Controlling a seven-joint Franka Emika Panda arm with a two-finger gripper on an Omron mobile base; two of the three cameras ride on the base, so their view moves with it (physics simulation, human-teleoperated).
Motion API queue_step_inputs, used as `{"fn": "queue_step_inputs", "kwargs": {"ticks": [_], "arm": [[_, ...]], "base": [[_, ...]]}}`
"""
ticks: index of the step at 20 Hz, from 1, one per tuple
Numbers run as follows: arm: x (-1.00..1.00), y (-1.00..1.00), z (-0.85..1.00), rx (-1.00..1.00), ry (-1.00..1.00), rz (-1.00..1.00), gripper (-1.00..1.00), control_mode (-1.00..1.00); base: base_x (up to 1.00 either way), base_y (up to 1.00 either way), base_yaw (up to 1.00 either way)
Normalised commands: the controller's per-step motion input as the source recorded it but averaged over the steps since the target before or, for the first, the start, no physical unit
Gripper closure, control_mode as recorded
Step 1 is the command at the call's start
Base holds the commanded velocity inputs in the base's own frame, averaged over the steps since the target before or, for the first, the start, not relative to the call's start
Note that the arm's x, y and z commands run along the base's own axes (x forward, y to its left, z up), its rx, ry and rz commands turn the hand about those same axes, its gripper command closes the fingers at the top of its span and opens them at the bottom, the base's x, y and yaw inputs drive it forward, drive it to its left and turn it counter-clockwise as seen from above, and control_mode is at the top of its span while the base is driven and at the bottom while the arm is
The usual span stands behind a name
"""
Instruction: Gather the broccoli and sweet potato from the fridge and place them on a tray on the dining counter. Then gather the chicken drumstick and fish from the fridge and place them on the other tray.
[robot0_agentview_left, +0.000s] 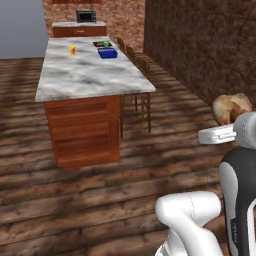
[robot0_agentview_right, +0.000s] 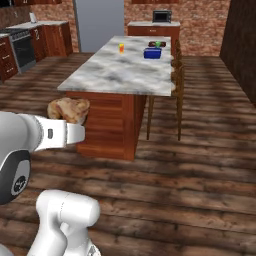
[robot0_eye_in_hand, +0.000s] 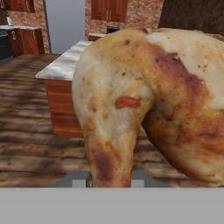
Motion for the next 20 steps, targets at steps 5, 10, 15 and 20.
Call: {"fn": "queue_step_inputs", "kwargs": {"ticks": [5,10,15,20], "arm": [[0.00,0.00,0.00,0.00,0.00,0.00,1.00,1.00],[0.00,0.00,0.00,0.00,0.00,0.00,1.00,1.00],[0.00,0.00,0.00,0.00,0.00,0.00,1.00,1.00],[0.00,0.00,0.00,0.00,0.00,0.00,1.00,1.00]], "base": [[0.82,-1.00,0.00],[0.84,-1.00,0.01],[0.70,-1.00,0.13],[0.77,-1.00,0.28]]}}
